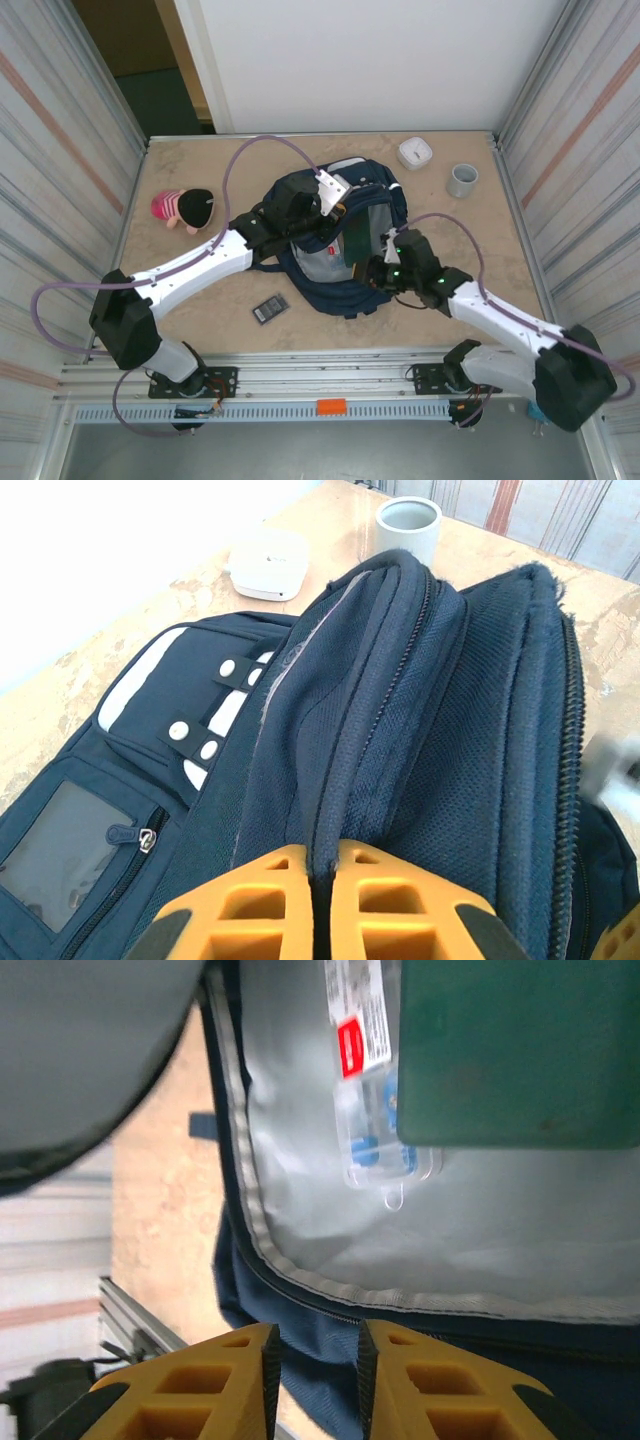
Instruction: Pack books, pencil case, and school supplies into a backpack
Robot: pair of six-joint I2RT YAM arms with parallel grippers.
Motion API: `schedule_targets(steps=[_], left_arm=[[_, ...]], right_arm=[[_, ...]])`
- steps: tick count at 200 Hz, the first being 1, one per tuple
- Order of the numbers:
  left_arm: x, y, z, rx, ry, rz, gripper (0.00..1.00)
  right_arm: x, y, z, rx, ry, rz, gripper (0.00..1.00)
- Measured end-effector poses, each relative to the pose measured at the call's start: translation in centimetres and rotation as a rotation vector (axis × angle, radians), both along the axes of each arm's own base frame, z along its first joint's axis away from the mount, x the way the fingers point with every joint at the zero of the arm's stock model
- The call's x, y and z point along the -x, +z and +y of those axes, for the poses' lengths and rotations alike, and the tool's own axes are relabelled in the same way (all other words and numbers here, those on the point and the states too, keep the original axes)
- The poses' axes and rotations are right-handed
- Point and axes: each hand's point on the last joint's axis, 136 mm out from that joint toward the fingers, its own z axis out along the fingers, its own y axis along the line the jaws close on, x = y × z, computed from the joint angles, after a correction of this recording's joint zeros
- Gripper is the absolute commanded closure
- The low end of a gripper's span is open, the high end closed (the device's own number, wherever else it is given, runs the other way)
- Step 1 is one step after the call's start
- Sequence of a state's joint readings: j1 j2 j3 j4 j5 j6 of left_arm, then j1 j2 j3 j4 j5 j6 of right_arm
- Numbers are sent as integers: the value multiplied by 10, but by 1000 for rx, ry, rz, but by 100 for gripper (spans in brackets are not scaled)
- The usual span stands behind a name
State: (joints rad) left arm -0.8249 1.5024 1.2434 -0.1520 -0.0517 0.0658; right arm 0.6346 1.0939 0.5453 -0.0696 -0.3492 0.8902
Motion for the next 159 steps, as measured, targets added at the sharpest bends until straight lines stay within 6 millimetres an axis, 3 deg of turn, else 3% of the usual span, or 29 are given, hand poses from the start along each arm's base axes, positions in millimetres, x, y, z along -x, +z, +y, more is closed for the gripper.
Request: schedule_targets(steps=[26, 67, 121, 159], left_arm=[[0, 0, 0, 2, 2, 2, 100], [0, 0, 0, 3, 2, 2, 100], [1, 0, -1, 9, -3, 6, 100], [1, 2, -2, 20, -6, 9, 100]], right_arm=[[3, -21, 18, 42, 30, 21, 74], [-7, -36, 35, 65, 17, 14, 75], [-31, -54, 47, 94, -24, 4, 79], [-56, -51, 52, 98, -67, -46, 83]])
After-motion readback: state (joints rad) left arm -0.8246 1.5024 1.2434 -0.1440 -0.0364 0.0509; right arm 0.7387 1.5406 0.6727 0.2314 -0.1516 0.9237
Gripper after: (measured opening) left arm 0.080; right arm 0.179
